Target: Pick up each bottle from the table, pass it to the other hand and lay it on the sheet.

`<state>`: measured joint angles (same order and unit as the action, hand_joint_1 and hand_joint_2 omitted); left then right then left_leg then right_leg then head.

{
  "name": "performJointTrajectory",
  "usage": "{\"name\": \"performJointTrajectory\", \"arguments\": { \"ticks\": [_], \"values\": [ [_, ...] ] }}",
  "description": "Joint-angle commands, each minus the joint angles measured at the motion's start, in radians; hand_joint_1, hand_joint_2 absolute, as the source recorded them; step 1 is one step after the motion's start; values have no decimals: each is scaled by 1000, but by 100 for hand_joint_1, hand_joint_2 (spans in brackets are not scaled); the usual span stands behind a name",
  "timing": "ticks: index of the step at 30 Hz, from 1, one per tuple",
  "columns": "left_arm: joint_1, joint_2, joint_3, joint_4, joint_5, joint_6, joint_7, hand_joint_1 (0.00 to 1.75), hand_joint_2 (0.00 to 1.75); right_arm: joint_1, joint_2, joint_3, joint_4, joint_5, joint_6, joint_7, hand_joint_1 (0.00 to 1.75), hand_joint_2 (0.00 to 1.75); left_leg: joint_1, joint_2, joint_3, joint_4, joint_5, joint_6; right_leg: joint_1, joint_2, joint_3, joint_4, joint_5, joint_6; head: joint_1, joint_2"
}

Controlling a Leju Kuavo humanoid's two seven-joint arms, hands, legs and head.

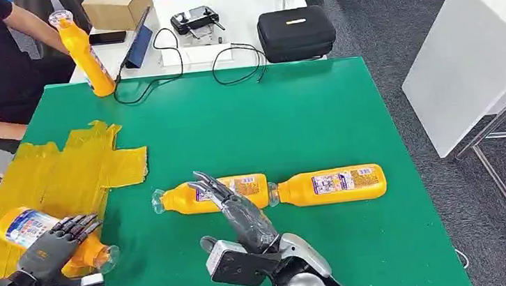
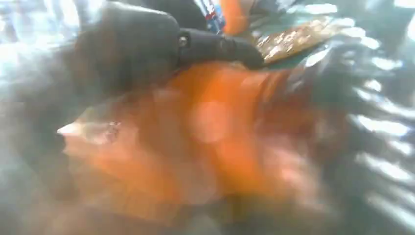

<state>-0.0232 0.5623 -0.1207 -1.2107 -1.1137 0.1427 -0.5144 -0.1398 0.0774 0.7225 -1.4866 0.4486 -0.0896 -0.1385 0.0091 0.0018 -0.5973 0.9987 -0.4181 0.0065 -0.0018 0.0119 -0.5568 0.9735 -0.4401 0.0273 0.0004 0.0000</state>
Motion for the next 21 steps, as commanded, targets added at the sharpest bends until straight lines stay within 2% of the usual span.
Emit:
{"name": "performJointTrajectory", "arguments": {
  "ticks": [1, 3, 5, 7, 8, 10, 12, 16, 19, 21],
  "values": [
    [-11, -234, 172, -140, 101, 189, -72, 0, 0, -7, -21, 3, 2, 0, 2, 9, 0, 0, -1, -4, 2, -1, 0, 1, 0, -5, 3, -2, -1, 1, 0, 0],
    [-13, -234, 172, -146, 101, 182, -71, 0, 0, -7, -22, 2, 1, 0, 2, 9, 0, 0, 0, -6, 0, 0, 0, 1, 0, -7, 2, -1, -1, 1, 0, 0],
    [-42, -338, 276, -220, 408, 168, -184, 0, 0, -40, -44, 16, 26, -3, -2, 18, 0, 0, 0, -3, -1, 0, 0, 1, 0, -3, 0, -1, 0, 1, 0, 0],
    [-65, -372, 292, -312, 622, 115, -184, 0, 0, -55, -47, 8, 62, 9, -22, 36, 0, 0, 0, -4, -2, 0, 1, 1, 0, -4, 0, -1, 0, 1, 0, 0],
    [-71, -386, 305, -338, 681, 97, -184, 0, 0, -57, -46, 1, 76, 31, -38, 50, 0, 175, 0, -4, -2, 0, 1, 1, 0, -4, -1, -1, 1, 1, -1, 0],
    [-72, -420, 336, -387, 771, 53, -184, 0, 0, -54, -37, -18, 104, 113, -62, 110, 0, 175, 0, -7, -2, 1, 1, 1, 0, -8, 1, -1, 0, 1, 0, 0],
    [-62, -440, 350, -430, 825, 20, -184, 0, 0, -57, -42, -42, 120, 137, -63, 119, 0, 175, 0, -3, -1, 0, 1, 1, -1, -3, 0, -1, 1, 0, 0, 0],
    [-45, -474, 370, -452, 896, -46, -184, 0, 0, -74, -59, -65, 151, 220, -38, 181, 0, 175, 0, -1, 0, 0, 0, 1, 0, -2, 2, -2, 1, 0, 0, 0],
    [-45, -484, 374, -450, 915, -63, -184, 0, 0, -80, -60, -72, 166, 225, -31, 183, 0, 175, 0, -2, 1, 0, 0, 1, 0, -2, 2, -2, 1, 0, 0, 0],
    [-58, -547, 430, -426, 987, -190, -184, 0, 0, -91, -59, -83, 201, 271, -13, 212, 0, 175, -1, -1, 0, 0, 0, 1, -1, -1, 1, -1, 1, 0, 0, 0]
  ]
}}
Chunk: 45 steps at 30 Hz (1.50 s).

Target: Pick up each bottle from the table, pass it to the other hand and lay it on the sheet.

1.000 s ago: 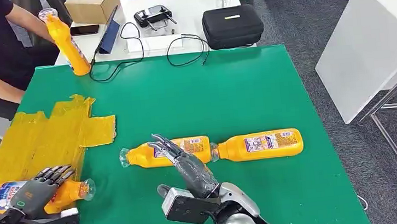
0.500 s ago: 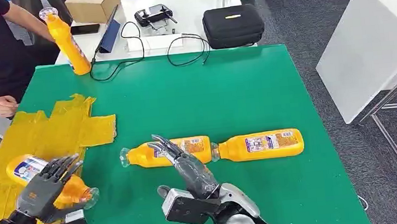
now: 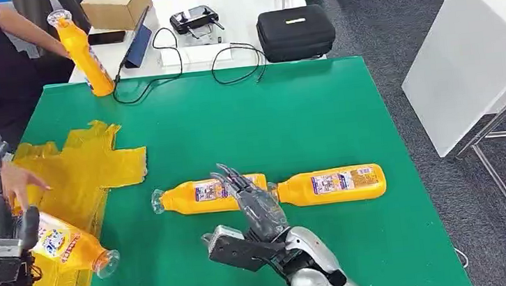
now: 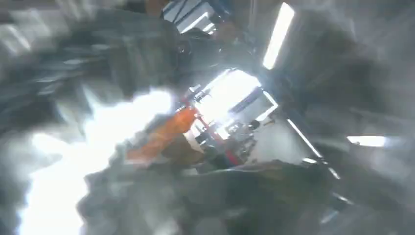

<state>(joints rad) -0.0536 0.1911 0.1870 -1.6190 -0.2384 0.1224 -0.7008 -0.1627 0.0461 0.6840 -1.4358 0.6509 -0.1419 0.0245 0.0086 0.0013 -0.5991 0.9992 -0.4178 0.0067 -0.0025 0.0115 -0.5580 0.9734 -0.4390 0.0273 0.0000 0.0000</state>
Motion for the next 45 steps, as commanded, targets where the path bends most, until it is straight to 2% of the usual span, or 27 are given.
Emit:
{"name": "performJointTrajectory", "arguments": {
  "ticks": [1, 5, 13, 19, 24, 28, 34, 40, 45],
  "values": [
    [-31, -197, 130, -18, 137, -213, 3, 0, 0, -78, -28, -49, 172, 82, 42, 57, 0, 175, 0, 0, 2, -1, 0, 0, 0, -1, 3, -2, 0, 0, 0, 0],
    [-42, -231, 89, -35, 119, -252, 9, 0, 0, -155, -8, -73, 288, 104, 53, 71, 0, 175, 0, -1, 2, 0, 0, 1, 0, -2, 3, -1, 0, 1, 0, 0],
    [-47, -228, 91, -31, 120, -259, 10, 0, 0, -172, 0, -66, 314, 119, 57, 77, 0, 175, 0, -1, 1, 0, 0, 1, 0, -1, 2, 0, 0, 0, 0, 0],
    [-98, -237, 44, 17, 118, -278, 24, 0, 0, -336, 76, -52, 555, 139, 91, 77, 0, 175, 0, 1, 1, 1, 1, 1, 0, 0, 1, 0, 1, 0, 0, 0],
    [-121, -237, 19, 44, 123, -285, 23, 0, 0, -426, 133, -25, 672, 149, 115, 75, 0, 175, 0, 0, 0, 0, 2, 0, 0, 0, 0, 0, 2, -1, 0, 0],
    [-128, -236, 18, 52, 126, -287, 21, 0, 0, -443, 147, -11, 701, 153, 120, 73, 0, 175, 0, 0, 1, 0, 2, 0, 0, -1, 1, 0, 1, -2, 0, 0],
    [-140, -238, 7, 69, 135, -301, 16, 0, 0, -519, 213, 43, 880, 183, 159, 83, 0, 175, 0, 1, 0, 0, 2, 0, 0, 0, 1, 0, 1, -2, 0, 0],
    [-137, -239, 22, 72, 156, -303, 9, 0, 0, -547, 254, 95, 986, 208, 233, 105, 0, 175, 0, 0, 1, 0, 2, 0, 0, -1, 1, 0, 1, -2, 0, 0],
    [-145, -240, 42, 76, 169, -305, 4, 0, 0, -556, 303, 188, 1098, 258, 441, 144, 0, 175, 0, 1, 2, 0, 2, 0, 0, 0, 2, 0, 1, -2, 0, 0]
  ]
}}
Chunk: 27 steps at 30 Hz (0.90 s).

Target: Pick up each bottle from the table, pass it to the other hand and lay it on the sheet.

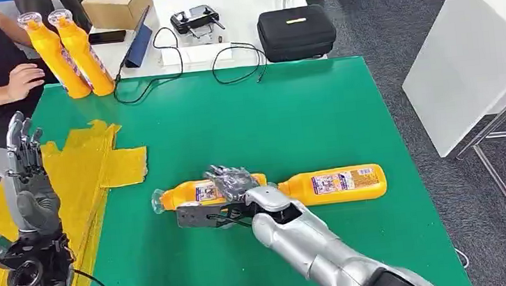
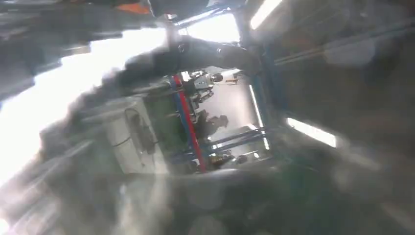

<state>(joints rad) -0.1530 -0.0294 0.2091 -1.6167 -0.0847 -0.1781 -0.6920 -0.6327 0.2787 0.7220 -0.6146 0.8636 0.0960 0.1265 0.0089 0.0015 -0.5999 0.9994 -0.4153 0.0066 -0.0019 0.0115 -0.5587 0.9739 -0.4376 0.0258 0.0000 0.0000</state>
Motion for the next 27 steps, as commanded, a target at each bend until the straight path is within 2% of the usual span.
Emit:
{"name": "performJointTrajectory", "arguments": {
  "ticks": [1, 5, 6, 7, 8, 22, 27],
  "values": [
    [-48, -19, 19, 75, 16, -6, -4, 0, 0, -79, 70, 160, 280, 46, 219, 53, 0, 175, 0, 0, 3, 0, -1, 0, 1, -1, 4, -1, -1, 0, 0, 0],
    [-43, -21, 27, 75, 21, -3, -5, 0, 0, -74, 64, 220, 300, 94, 266, 87, 0, 175, 0, -2, 4, -2, 0, 0, 0, -3, 5, -2, 0, 0, 0, 0],
    [-43, -21, 28, 72, 20, -2, -3, 0, 0, -74, 61, 226, 298, 101, 268, 97, 16, 175, 0, -3, 3, -1, 0, 0, 0, -4, 3, -1, -1, 0, 0, 0],
    [-44, -20, 27, 65, 22, -2, -3, 0, 0, -74, 58, 234, 294, 110, 274, 107, 175, 175, 0, -4, 3, 0, 0, 0, 0, -5, 4, -1, -1, 0, 1, 0],
    [-44, -20, 28, 59, 24, 1, 1, 0, 0, -77, 54, 245, 289, 124, 281, 122, 175, 175, 0, -1, 5, -2, 0, 0, 0, -2, 5, -2, 0, 0, -1, 0],
    [-50, -16, 31, 68, 27, 2, 5, 0, 0, -81, 51, 216, 276, 103, 258, 127, 175, 175, 0, -3, 6, -1, 2, 0, 0, -4, 6, -2, 0, 0, 0, 0],
    [-51, -14, 37, 70, 32, 0, 4, 0, 0, -76, 53, 146, 250, 55, 163, 124, 175, 175, 1, -4, 6, -1, 2, 0, 1, -5, 7, -2, 1, 0, 0, 0]
  ]
}}
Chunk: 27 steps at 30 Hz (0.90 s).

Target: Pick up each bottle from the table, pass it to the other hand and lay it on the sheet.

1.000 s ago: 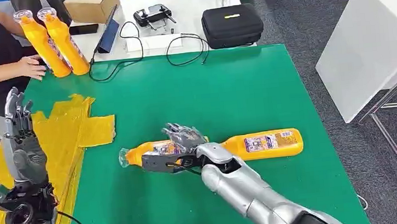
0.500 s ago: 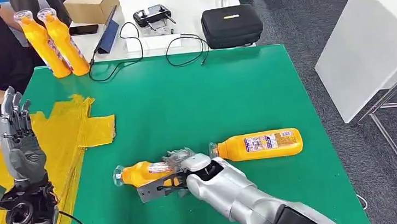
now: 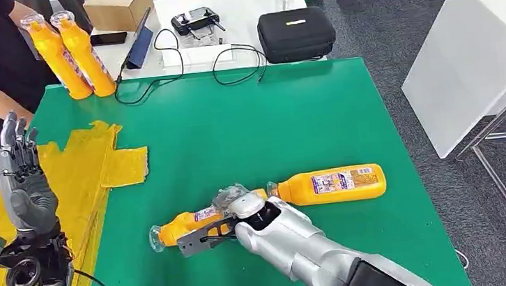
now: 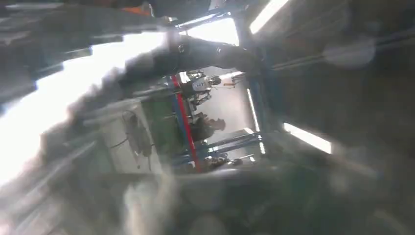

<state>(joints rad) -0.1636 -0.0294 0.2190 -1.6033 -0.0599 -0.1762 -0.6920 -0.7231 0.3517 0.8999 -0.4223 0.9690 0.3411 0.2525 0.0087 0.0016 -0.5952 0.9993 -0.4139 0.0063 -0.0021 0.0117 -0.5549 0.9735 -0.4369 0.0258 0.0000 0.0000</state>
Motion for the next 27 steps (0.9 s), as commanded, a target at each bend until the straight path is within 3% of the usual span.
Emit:
{"name": "performJointTrajectory", "arguments": {
  "ticks": [1, 6, 8, 11, 12, 14, 17, 27],
  "values": [
    [-41, -14, 27, 58, 9, -4, 4, 0, 0, 20, -23, -82, 34, -94, -131, -25, 175, 175, 0, -3, 1, -1, 0, 0, 1, -3, 2, -1, 0, 0, 0, 0],
    [-11, -22, 32, 61, 25, -13, 2, 0, 0, 86, -96, -262, -194, -309, -327, -212, 175, 175, 0, -3, 0, -1, 1, 0, 0, -4, 1, -1, 0, 0, 0, 0],
    [17, -36, 40, 39, 44, -19, 11, 0, 0, 181, -164, -307, -441, -406, -383, -259, 175, 175, 0, -2, 0, -1, 0, 0, 0, -3, 1, -1, 0, 1, 1, 0],
    [68, -65, 33, -11, 138, -36, 122, 0, 0, 343, -252, -360, -801, -508, -444, -283, 175, 175, 1, -3, 0, -1, 0, 0, 1, -4, 1, -2, 0, 1, 0, 0],
    [87, -65, 16, -24, 167, -36, 177, 0, 175, 387, -266, -375, -874, -535, -470, -299, 175, 175, 1, -6, -1, -1, 0, 1, 1, -6, 2, -2, -1, 1, 1, 0],
    [127, -80, -14, -50, 269, -34, 262, 0, 175, 472, -282, -397, -992, -566, -524, -342, 175, 175, 0, -7, -4, 0, 0, 1, 0, -7, 0, -2, -1, 1, 0, 0],
    [177, -94, -61, -87, 344, -34, 303, 0, 175, 525, -279, -396, -1036, -583, -558, -373, 175, 175, 0, -7, -5, 0, -1, 1, 0, -7, -2, -2, -1, 2, 0, 0],
    [231, -90, -195, -92, 459, -70, 404, 0, 175, 514, -254, -416, -984, -631, -615, -417, 175, 175, -1, -6, -8, 0, -2, 0, -1, -5, -6, -1, -1, 1, 0, 0]
  ]
}}
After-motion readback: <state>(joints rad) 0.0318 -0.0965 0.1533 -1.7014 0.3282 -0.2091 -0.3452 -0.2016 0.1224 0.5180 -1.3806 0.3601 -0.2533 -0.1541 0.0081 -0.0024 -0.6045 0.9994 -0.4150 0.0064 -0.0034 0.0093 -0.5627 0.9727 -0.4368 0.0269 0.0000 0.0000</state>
